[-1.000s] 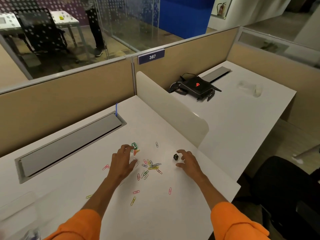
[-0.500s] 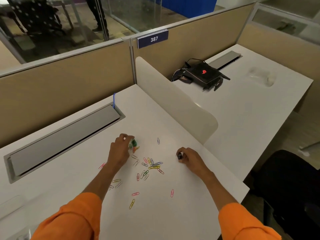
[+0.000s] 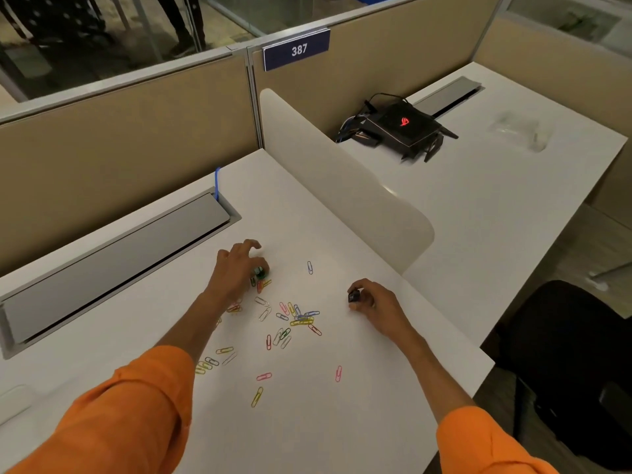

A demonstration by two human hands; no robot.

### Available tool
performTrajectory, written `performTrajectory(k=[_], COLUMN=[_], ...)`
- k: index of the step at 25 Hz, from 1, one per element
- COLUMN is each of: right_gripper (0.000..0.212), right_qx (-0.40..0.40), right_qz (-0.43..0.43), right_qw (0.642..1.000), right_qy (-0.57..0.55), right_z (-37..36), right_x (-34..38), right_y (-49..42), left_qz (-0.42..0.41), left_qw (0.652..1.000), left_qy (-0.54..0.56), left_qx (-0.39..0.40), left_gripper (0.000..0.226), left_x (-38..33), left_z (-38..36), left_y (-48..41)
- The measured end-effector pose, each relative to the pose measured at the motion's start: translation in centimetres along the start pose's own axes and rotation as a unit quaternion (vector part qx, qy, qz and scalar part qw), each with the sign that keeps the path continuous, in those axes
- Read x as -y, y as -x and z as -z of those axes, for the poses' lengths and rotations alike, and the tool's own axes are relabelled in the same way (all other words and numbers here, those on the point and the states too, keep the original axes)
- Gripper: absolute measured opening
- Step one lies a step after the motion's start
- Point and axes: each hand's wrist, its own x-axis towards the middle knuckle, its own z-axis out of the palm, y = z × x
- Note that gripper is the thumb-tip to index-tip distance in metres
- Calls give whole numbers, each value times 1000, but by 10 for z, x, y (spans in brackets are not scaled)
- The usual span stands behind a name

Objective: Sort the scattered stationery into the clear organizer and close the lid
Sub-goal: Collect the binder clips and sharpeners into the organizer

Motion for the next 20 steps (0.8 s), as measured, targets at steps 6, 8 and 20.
performTrajectory(k=[6, 8, 20], right_gripper=[25, 25, 25], right_qx=[-16, -22, -11], right_qz=[-9, -15, 6], right_qw=[1000, 999, 989], right_qy=[-25, -36, -148], right_z=[-6, -9, -30], right_x=[7, 12, 85], right_y=[2, 3, 21], left_qz=[-21, -9, 47], left_qw=[999, 999, 994], left_qy=[-6, 8, 27], left_qx=[-24, -30, -96], left_gripper=[37, 34, 28], left_x=[3, 2, 10], left_z=[1, 3, 42], left_y=[-1, 2, 68])
